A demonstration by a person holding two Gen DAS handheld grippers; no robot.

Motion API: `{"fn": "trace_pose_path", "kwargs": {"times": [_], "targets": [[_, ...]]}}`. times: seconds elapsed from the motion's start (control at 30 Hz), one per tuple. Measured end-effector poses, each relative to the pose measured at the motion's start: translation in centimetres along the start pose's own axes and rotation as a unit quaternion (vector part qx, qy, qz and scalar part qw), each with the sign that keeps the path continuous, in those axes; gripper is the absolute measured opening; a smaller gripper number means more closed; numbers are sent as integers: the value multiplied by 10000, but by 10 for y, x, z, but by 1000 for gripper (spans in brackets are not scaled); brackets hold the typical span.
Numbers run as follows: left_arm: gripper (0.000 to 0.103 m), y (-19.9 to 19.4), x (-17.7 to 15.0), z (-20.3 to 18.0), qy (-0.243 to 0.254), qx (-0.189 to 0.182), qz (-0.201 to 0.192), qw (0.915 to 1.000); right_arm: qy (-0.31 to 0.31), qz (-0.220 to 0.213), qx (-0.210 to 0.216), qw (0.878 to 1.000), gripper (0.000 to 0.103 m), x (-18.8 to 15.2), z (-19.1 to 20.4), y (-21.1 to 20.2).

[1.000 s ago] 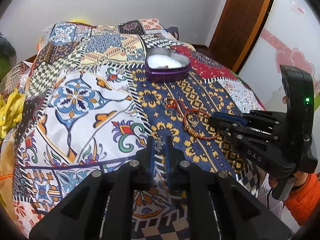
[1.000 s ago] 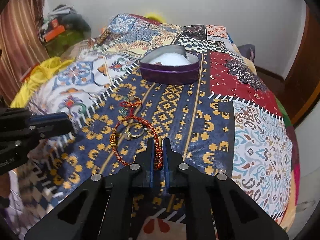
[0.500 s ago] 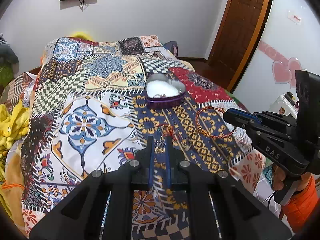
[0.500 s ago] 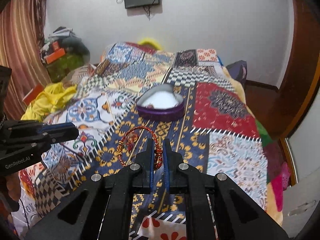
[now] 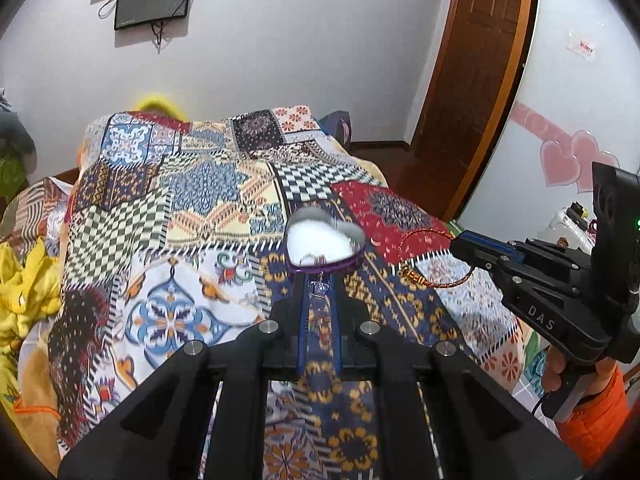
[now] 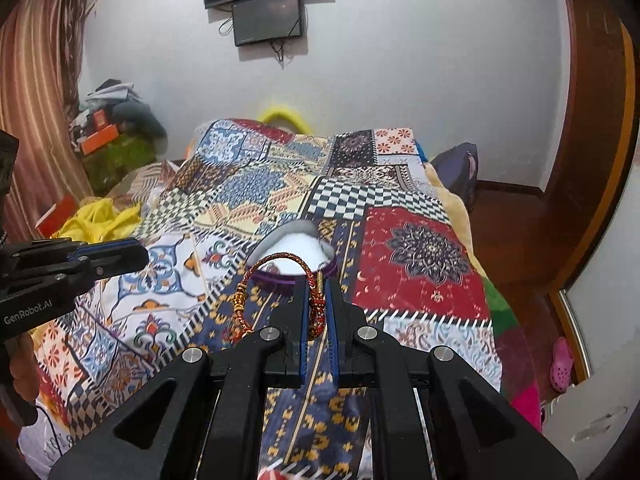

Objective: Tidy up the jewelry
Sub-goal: 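Lower both held pieces into the heart tin and open both grippers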

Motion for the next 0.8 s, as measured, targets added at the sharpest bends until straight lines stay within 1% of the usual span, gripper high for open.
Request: {"fn": "trace_pose_path", "kwargs": {"times": [0.2, 0.43, 0.63, 0.8], "targets": [[8, 16, 18, 3, -1, 2, -57, 10000, 70, -80, -8, 9999, 7, 11, -6, 12], [8, 44, 34, 11, -92, -36, 9, 10000, 36, -80, 17, 10000, 7, 21, -9, 31], [8, 68, 38, 14, -107, -66, 119, 9999, 7, -26, 68, 10000, 7, 29, -9, 52], [8, 90, 38, 17, -115, -104, 275, 9995, 18, 105, 113, 9999, 7, 29, -9, 70]]}}
Point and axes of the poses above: each gripper's, at about its wrist camera, not at the fingertips, and y roughly the way its jaws point, z to its left, x to its top, the point moved 9 cm from there along y, roughly the way its jaws point, and after that the axes turned 1 degree about x, right-handed, at the moved point
